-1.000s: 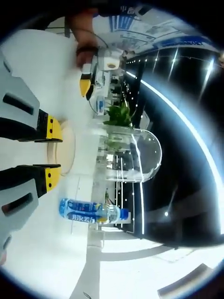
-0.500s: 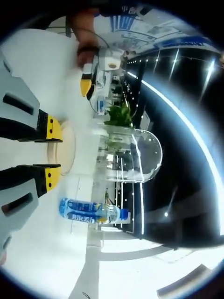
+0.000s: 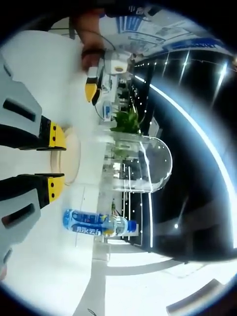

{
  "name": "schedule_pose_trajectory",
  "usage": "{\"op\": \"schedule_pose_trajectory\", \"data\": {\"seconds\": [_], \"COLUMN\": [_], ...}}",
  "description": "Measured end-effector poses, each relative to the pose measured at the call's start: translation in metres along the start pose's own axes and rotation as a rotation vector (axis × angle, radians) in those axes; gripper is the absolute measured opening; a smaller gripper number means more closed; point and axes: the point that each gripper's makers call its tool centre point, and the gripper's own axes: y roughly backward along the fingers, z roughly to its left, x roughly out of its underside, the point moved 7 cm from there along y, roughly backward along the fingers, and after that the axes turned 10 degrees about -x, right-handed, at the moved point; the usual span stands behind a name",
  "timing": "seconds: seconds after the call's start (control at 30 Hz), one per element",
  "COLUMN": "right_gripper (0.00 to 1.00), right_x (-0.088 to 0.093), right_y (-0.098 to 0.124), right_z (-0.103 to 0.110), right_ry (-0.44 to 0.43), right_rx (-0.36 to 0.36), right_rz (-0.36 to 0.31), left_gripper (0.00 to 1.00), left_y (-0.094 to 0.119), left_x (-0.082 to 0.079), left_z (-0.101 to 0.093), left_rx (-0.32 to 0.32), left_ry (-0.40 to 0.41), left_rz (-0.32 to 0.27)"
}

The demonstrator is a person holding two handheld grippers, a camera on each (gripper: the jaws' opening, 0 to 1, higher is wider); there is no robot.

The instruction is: Open the cover put in the Mizone put the cover back on

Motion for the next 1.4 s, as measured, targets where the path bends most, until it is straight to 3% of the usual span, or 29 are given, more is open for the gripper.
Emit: {"op": "schedule_pose_trajectory", "data": {"seconds": [1.4], "right_gripper": [0.12], "right_x": [-0.0003], "right_y": [0.0008], "right_z": [0.0017], "right_ry": [0.001], "right_rx": [0.009], "right_rz": [0.000], "left_gripper": [0.14], "left_y": [-0.0005], "left_x": [0.0006], "left_z": [0.0006], "left_rx": [0.003], "left_ry": [0.006], "left_rz": [0.007]}}
